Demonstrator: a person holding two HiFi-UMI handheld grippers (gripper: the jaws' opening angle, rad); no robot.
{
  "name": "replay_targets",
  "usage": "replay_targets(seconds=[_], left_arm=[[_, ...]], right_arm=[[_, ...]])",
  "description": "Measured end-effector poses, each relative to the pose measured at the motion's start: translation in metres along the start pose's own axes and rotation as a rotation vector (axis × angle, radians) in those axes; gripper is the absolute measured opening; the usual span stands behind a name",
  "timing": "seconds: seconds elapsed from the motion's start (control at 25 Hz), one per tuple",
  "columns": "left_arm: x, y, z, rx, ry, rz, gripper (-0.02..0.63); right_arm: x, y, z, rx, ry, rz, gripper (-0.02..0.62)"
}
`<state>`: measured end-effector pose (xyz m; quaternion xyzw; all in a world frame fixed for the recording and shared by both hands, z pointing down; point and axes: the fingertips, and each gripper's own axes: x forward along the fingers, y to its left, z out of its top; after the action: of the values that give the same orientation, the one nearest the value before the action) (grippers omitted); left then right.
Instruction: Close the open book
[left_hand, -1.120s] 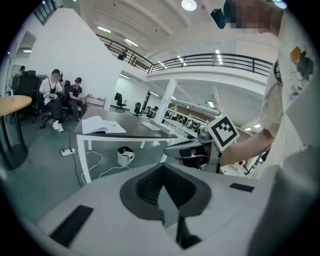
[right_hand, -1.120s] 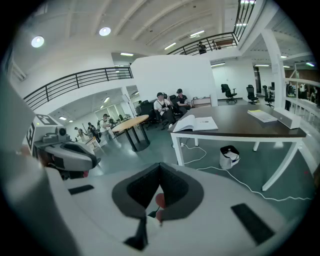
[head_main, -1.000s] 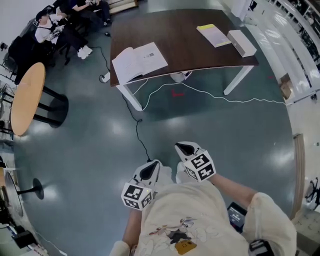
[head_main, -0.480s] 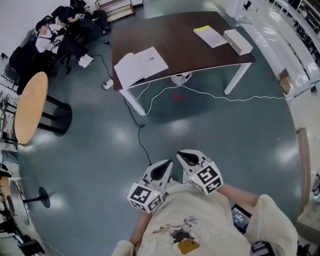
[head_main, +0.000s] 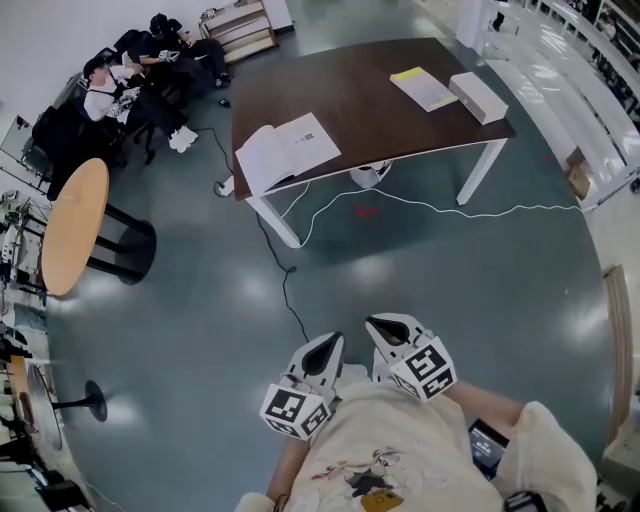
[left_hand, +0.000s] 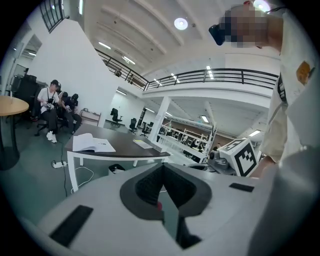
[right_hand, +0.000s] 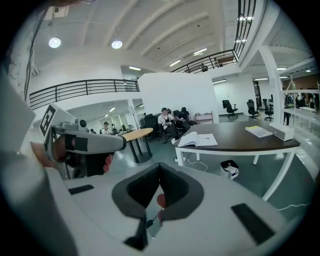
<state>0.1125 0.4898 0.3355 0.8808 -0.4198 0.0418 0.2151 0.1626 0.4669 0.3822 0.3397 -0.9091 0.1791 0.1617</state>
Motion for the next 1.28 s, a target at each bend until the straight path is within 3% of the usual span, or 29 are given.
replay_targets(seconds=[0.24, 0.52, 0.88, 1.28], left_arm=[[0.009, 0.01, -0.001, 0.011, 0.006, 0.105, 0.005], [0.034, 0.044, 0.003, -0.004, 0.028, 0.118, 0.005], [0.081, 0.145, 0.038, -0.051, 0.058, 0.057, 0.005], [0.108, 0.273, 0.102, -0.038, 0.05, 0.01, 0.005]], right_arm=[[0.003, -0.02, -0.005, 0.026, 0.002, 0.016, 0.006], [0.036, -0.03, -0.002, 0.027, 0.054, 0.043, 0.006], [0.141, -0.064, 0.049, 0.027, 0.073, 0.0, 0.005], [0.266, -0.093, 0.118, -0.025, 0.107, -0.055, 0.005]])
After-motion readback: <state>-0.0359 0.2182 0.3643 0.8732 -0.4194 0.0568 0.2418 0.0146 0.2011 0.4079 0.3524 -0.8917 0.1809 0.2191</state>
